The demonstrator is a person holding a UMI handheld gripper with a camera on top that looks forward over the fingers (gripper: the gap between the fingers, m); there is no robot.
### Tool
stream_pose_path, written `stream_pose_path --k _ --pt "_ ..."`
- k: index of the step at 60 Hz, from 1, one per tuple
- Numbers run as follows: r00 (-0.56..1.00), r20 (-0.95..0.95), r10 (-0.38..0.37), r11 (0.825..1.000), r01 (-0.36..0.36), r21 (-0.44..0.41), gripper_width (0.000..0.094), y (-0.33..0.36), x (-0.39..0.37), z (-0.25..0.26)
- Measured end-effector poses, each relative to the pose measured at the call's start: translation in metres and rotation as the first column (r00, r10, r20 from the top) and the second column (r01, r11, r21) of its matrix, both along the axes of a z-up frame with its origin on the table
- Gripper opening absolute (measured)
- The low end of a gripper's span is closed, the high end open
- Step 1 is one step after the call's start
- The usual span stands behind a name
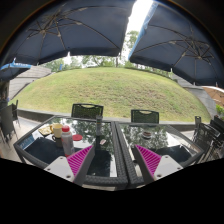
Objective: Pour water
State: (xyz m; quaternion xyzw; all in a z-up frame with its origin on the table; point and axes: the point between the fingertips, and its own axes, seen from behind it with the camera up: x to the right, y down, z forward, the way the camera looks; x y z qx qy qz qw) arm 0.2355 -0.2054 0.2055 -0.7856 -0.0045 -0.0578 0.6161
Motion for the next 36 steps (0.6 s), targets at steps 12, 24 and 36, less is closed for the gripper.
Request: stream_pose_path --k 12,24,36 --pt "0.994 0.076 -0.077 0.997 0.075 0.035 0.0843 0.011 -0.010 -0.015" --pt "0.994 0.075 -0.077 0.997 0.075 0.031 0.0842 0.019 -0.069 -0.048" --pt "0.997 0.032 0.067 0.997 -0.065 -0.044 0.0845 0.055 -0.198 -0.114"
